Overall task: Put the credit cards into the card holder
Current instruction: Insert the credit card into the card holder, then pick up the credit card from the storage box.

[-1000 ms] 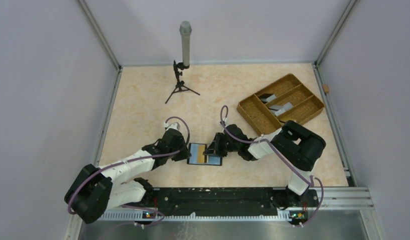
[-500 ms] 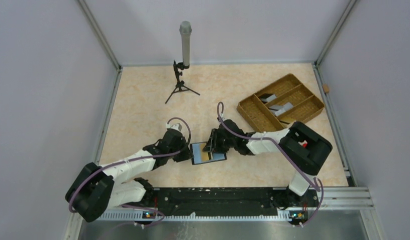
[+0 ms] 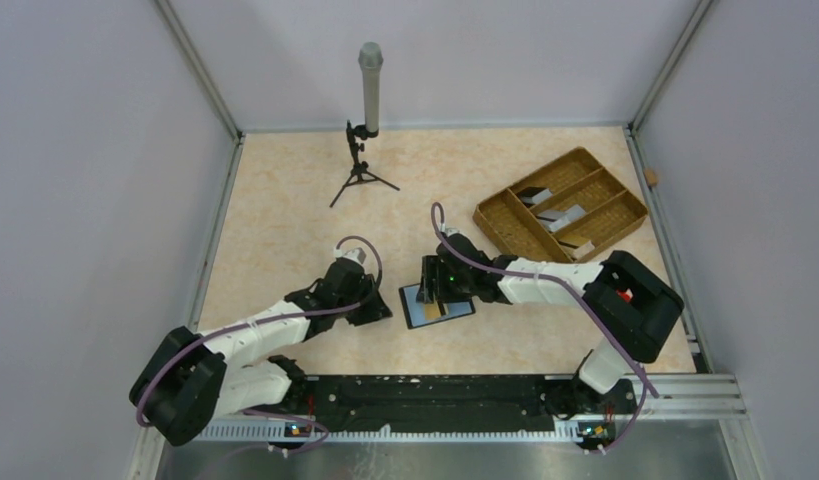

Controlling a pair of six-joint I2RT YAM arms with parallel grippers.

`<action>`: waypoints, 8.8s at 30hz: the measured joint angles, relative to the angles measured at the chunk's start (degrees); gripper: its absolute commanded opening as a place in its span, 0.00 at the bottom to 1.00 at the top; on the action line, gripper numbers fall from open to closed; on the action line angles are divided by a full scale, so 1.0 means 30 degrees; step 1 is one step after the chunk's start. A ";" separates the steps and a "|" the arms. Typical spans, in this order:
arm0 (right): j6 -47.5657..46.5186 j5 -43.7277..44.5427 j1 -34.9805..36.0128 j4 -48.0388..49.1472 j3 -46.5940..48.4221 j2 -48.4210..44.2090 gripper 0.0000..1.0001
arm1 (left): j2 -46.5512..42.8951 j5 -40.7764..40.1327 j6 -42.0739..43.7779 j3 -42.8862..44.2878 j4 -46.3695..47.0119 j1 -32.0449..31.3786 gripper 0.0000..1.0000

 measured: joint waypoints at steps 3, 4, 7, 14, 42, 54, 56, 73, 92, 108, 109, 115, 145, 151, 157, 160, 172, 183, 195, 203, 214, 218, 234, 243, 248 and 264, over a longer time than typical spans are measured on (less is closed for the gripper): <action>-0.0685 0.0532 0.0000 -0.1020 0.0313 -0.0211 0.63 | -0.0211 0.0124 -0.0007 0.0000 -0.0058 0.0000 0.35; -0.0925 0.0750 0.0000 -0.1413 0.0459 -0.0262 0.63 | -0.0284 0.0131 0.0000 0.0000 -0.0073 -0.0015 0.36; -0.1617 0.1260 0.0000 -0.2346 0.0823 -0.0342 0.65 | -0.0459 0.0255 0.0000 0.0000 -0.0095 -0.0022 0.37; -0.2426 0.1778 0.0000 -0.3344 0.1086 -0.0474 0.63 | -0.0342 0.1158 -0.0408 0.0000 0.0860 -0.0036 0.38; -0.1872 0.1253 0.0495 -0.3810 0.1100 -0.0517 0.52 | 0.3534 0.3249 -0.2106 -0.0146 0.5996 -0.0175 0.28; -0.1851 0.1370 0.0357 -0.3956 0.1093 -0.0721 0.50 | 0.3526 0.3184 -0.2106 -0.0146 0.5916 -0.0175 0.28; -0.1836 0.1056 0.0393 -0.3694 0.1093 -0.0605 0.49 | 0.3526 0.3184 -0.2106 -0.0153 0.5916 -0.0175 0.28; -0.1763 -0.0248 0.0867 -0.2769 0.1260 0.0073 0.49 | 0.3526 0.3184 -0.2106 -0.0277 0.5916 -0.0175 0.27; -0.1836 0.1574 0.0605 -0.4095 0.1494 -0.0342 0.51 | 0.3526 0.3177 -0.2084 -0.0270 0.5836 -0.0175 0.26; -0.1763 0.1282 0.0597 -0.3883 0.1464 0.0138 0.54 | 0.3519 0.3169 -0.2084 -0.0277 0.5697 -0.0175 0.26; -0.1749 0.1311 0.0597 -0.3883 0.1457 0.0138 0.55 | 0.3490 0.3169 -0.2084 -0.0277 0.5676 -0.0175 0.26; -0.1647 0.1537 0.0561 -0.3898 0.1457 0.0138 0.59 | 0.3373 0.3096 -0.2076 -0.0270 0.5508 -0.0175 0.26; -0.1785 0.0204 0.1224 -0.2565 0.1741 0.0911 0.50 | 0.3271 0.2878 -0.2004 -0.0277 0.5370 -0.0175 0.25; -0.1865 0.0189 0.1253 -0.2535 0.1749 0.0911 0.49 | 0.2994 0.2739 -0.1945 -0.0291 0.5333 -0.0175 0.25; -0.2215 -0.0233 0.1268 -0.1851 0.1741 0.0911 0.49 | 0.2987 0.2747 -0.1880 -0.0291 0.5289 -0.0175 0.25; -0.2368 -0.0364 0.1268 -0.1362 0.1727 0.0911 0.49 | 0.2987 0.2739 -0.1792 -0.0291 0.5136 -0.0175 0.26; -0.3031 0.2492 0.0947 -0.3738 0.1756 -0.2295 0.86 | -0.0109 0.0845 -0.0372 0.0109 0.1923 0.0029 0.82; -0.4452 0.5034 -0.6834 -0.7584 0.1574 -0.9224 0.99 | -0.1938 0.1304 0.4320 0.6375 -0.6484 0.4335 0.99; -0.4612 0.4597 -1.8615 -0.8947 -0.0342 -0.9967 0.95 | -0.1530 -0.1719 0.9814 1.1242 -0.9340 0.5829 0.99; -0.4342 0.4721 -1.8935 -0.8204 -0.0437 -0.7468 0.93 | -0.1508 -0.2324 1.0440 0.9945 -0.9551 0.5829 0.99; -0.4036 0.5071 -1.8928 -0.6856 -0.1035 -0.5515 0.78 | -0.1501 -0.2244 1.0535 0.9945 -0.9515 0.5829 0.99; -0.4022 0.5187 -1.8935 -0.6623 -0.1042 -0.5501 0.71 | -0.1501 -0.2251 1.0550 0.9945 -0.9515 0.5829 0.99; -0.4036 0.5748 -1.8928 -0.7031 -0.1188 -0.6812 0.62 | -0.1501 -0.2237 1.0557 0.9938 -0.9508 0.5829 0.99; -0.4189 0.5166 -1.8935 -0.6302 -0.1450 -0.6601 0.73 | -0.1501 -0.2237 1.0564 0.9938 -0.9508 0.5829 0.99; -0.4167 0.4852 -1.8935 -0.5697 -0.1479 -0.5566 0.75 | -0.1501 -0.2237 1.0564 0.9938 -0.9508 0.5836 0.99; -0.4131 0.4677 -1.8935 -0.5581 -0.1836 -0.6018 0.70 | -0.1290 -0.1486 1.0630 0.9938 -0.9493 0.5843 0.99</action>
